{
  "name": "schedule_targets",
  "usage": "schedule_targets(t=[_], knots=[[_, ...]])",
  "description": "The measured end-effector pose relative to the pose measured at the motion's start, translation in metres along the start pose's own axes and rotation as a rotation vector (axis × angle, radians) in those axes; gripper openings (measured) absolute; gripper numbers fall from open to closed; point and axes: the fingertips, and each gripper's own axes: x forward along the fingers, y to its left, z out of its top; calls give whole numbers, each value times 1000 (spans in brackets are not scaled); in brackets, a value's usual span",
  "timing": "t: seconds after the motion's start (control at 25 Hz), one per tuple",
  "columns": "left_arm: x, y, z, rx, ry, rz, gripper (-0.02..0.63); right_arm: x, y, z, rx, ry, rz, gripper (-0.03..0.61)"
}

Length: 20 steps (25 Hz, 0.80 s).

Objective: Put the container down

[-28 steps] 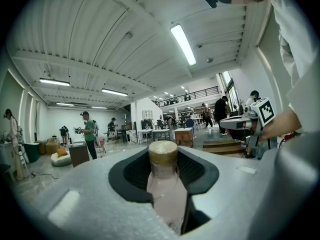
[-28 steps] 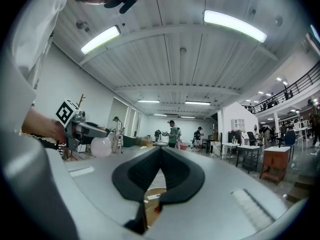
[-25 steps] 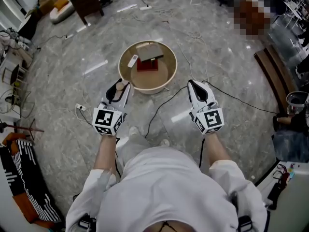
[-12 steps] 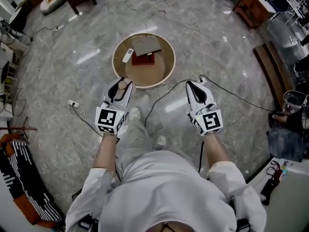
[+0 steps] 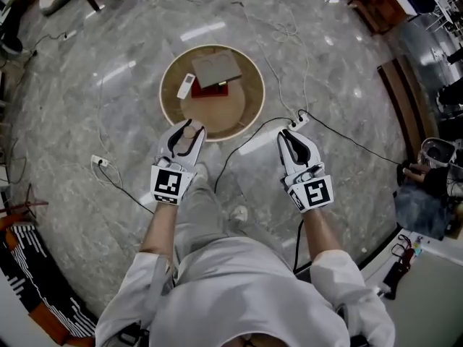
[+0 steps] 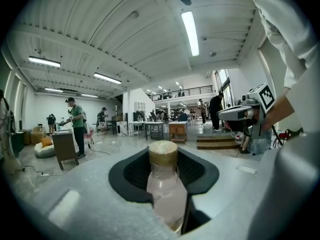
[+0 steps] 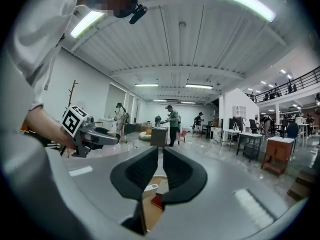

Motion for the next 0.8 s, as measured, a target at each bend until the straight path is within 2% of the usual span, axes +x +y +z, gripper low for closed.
schedule_targets(t=[0.16,0.44,0.6,0.8], knots=[[32,28,-25,-21,19,-33,133,40,-13,-23,-13,47,-18,34],[93,57,-79,-35,50,-75,133,102,-31,-59,-9,60,-18,34],[129,62,-119,-38,73,-48,133,128,-40,-97,16,52,33,31],[166,69,-171,-29,85,32,133,165,-54,-156,56,43,111,29]])
